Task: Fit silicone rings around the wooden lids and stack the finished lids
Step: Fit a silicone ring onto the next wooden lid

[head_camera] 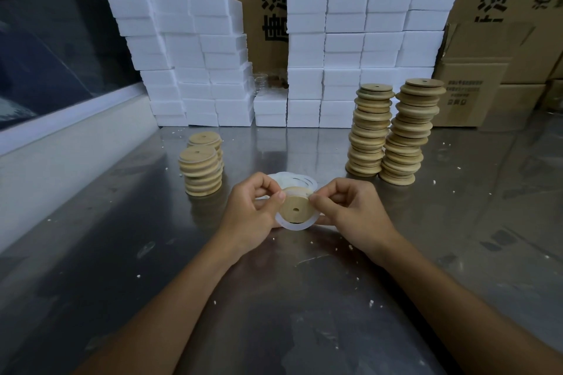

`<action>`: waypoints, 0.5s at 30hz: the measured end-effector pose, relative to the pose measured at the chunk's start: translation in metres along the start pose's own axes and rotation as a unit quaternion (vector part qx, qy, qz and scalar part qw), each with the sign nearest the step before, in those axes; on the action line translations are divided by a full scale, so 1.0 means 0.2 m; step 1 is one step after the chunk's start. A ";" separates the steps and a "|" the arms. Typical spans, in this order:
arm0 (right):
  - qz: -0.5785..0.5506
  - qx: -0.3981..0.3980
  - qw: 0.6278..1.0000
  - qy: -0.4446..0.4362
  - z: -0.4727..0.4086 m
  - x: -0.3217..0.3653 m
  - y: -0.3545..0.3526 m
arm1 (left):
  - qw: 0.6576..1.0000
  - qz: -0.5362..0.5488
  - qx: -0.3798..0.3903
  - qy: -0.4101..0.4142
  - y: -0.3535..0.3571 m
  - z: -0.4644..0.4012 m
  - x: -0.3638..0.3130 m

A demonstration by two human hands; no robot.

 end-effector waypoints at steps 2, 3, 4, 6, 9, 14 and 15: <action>0.000 0.013 1.000 -0.005 0.00 0.00 0.00 | 1.000 0.001 0.005 -0.005 -0.01 0.00 0.00; 0.006 0.020 1.000 -0.011 -0.01 0.00 0.00 | 1.000 0.003 0.007 -0.010 -0.01 -0.01 0.00; 0.015 0.026 0.999 -0.019 -0.01 0.00 -0.01 | 1.000 0.002 0.008 -0.014 -0.02 -0.01 0.00; 0.028 0.035 0.999 -0.029 -0.02 -0.01 0.00 | 1.000 -0.008 0.007 -0.017 -0.03 -0.01 0.00; 0.030 0.025 0.998 -0.041 -0.02 -0.02 0.00 | 1.000 -0.020 -0.002 -0.007 -0.03 -0.01 0.00; 0.003 0.014 0.999 -0.048 -0.03 -0.01 -0.01 | 1.000 0.015 -0.015 -0.021 -0.03 -0.01 -0.02; 0.004 0.015 0.999 -0.051 -0.03 -0.01 -0.01 | 0.999 0.031 -0.012 -0.032 -0.03 -0.01 -0.02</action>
Point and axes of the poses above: each hand's wrist, its own z-axis away from the middle knuckle, its own y-axis out of the palm, x = y × z, the point moved 4 cm from there along -z, towards the middle knuckle, and after that the axes turned 11 degrees about -x, right-handed, at the moved point
